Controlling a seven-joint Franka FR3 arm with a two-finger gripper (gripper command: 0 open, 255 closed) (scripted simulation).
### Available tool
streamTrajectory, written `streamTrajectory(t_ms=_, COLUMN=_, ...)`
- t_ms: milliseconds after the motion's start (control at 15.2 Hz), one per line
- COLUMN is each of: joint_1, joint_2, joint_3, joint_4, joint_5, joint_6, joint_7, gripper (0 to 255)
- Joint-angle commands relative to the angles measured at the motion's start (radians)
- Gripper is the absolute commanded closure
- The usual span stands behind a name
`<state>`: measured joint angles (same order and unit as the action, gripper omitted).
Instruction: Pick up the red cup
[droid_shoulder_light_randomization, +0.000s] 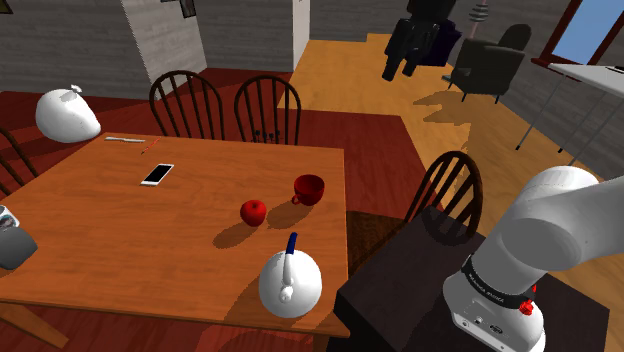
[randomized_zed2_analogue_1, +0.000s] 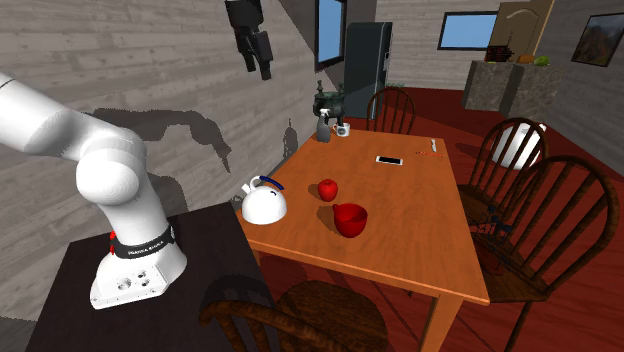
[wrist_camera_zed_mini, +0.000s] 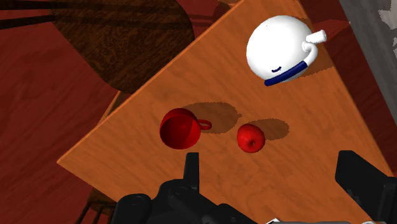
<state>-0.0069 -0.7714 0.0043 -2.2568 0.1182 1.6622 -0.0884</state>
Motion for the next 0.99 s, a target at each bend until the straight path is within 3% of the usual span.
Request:
streamTrajectory(t_ms=0, joint_1=0.000, joint_2=0.000, joint_3=0.000, joint_4=0.000, joint_5=0.000, joint_6=0.000, joint_7=0.000, gripper=0)
streamTrajectory(t_ms=462, joint_1=0.005, joint_2=0.096, joint_3=0.026, joint_4=-0.148, joint_5=0.008, joint_6=0.248, joint_7=-0.008, gripper=0)
streamTrajectory(t_ms=924, joint_1=0.011, joint_2=0.266, joint_3=0.051, joint_4=-0.230, joint_5=0.017, joint_6=0.503, joint_7=-0.015, gripper=0)
